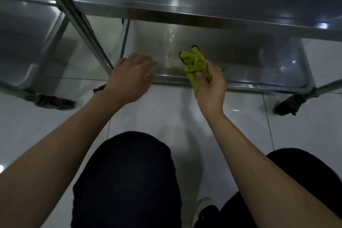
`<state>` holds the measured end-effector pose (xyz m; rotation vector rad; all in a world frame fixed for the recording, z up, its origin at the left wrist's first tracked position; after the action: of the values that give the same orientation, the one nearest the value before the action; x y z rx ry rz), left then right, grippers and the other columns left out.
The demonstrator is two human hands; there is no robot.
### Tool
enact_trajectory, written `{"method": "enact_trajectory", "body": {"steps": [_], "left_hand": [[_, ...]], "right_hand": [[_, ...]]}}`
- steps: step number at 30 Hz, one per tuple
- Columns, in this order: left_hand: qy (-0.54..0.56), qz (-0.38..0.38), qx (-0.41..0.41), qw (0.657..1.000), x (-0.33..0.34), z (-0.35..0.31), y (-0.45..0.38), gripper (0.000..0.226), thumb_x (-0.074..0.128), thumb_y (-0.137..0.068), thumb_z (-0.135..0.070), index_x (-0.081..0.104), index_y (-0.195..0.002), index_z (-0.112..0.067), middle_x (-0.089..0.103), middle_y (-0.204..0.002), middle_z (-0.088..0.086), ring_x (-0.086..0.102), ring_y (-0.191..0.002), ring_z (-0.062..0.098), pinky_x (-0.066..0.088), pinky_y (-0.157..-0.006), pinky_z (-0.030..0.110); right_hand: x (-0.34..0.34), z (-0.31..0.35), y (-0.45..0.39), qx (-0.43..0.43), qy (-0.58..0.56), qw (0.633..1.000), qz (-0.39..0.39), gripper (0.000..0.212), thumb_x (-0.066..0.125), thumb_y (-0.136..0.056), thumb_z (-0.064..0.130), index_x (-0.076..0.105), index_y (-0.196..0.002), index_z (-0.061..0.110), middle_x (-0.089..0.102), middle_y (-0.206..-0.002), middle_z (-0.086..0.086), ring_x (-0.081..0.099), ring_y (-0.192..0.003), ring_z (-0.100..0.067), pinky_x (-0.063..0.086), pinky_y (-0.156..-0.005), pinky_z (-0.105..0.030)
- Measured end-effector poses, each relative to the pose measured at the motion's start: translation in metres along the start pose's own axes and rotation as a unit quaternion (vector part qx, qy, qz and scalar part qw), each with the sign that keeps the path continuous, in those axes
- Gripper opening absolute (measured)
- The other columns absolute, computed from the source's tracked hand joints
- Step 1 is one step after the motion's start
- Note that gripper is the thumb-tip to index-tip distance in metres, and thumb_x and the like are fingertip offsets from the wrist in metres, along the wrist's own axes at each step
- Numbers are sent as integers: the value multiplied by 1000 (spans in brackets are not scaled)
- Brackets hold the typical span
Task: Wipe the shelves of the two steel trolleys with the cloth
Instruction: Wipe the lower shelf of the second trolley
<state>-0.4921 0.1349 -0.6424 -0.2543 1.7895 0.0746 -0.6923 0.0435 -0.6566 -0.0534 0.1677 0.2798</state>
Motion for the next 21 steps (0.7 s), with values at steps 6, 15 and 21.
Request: {"method": "enact_trajectory", "body": {"steps": [6, 15, 21], "left_hand": [[9, 42, -34, 998, 38, 43, -4, 46, 54, -99, -29, 53, -144, -18, 53, -146, 6, 45, -136, 30, 38, -107, 50], [3, 75, -65, 995, 80, 77, -22, 46, 51, -99, -31, 52, -143, -17, 52, -146, 7, 45, -135, 33, 39, -106, 54], [0, 77, -82, 994, 111, 87, -9, 44, 55, -98, -34, 54, -139, -16, 55, -142, 7, 47, -132, 32, 42, -106, 54]], "right_hand": [[27, -36, -20, 95, -81, 990, -70, 30, 54, -99, -1, 64, -128, 0, 70, -117, -14, 66, -101, -19, 54, -100, -46], [72, -84, -87, -94, 335, 926, 143, 36, 55, -97, 7, 61, -133, 5, 55, -137, -19, 50, -128, -34, 36, -109, -31], [95, -140, -80, -38, 521, 812, 259, 54, 24, -107, 50, 20, -158, 36, 2, -169, -1, -2, -155, -26, -1, -121, -58]]}}
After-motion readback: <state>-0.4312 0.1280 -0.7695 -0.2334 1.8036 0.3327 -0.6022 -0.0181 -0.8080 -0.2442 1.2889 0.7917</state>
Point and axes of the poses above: each hand's wrist, its own y-axis away from the middle knuckle, its own x-axis out of the palm, z = x × y, the point moved 3 cm from there along -y, towards the middle knuckle
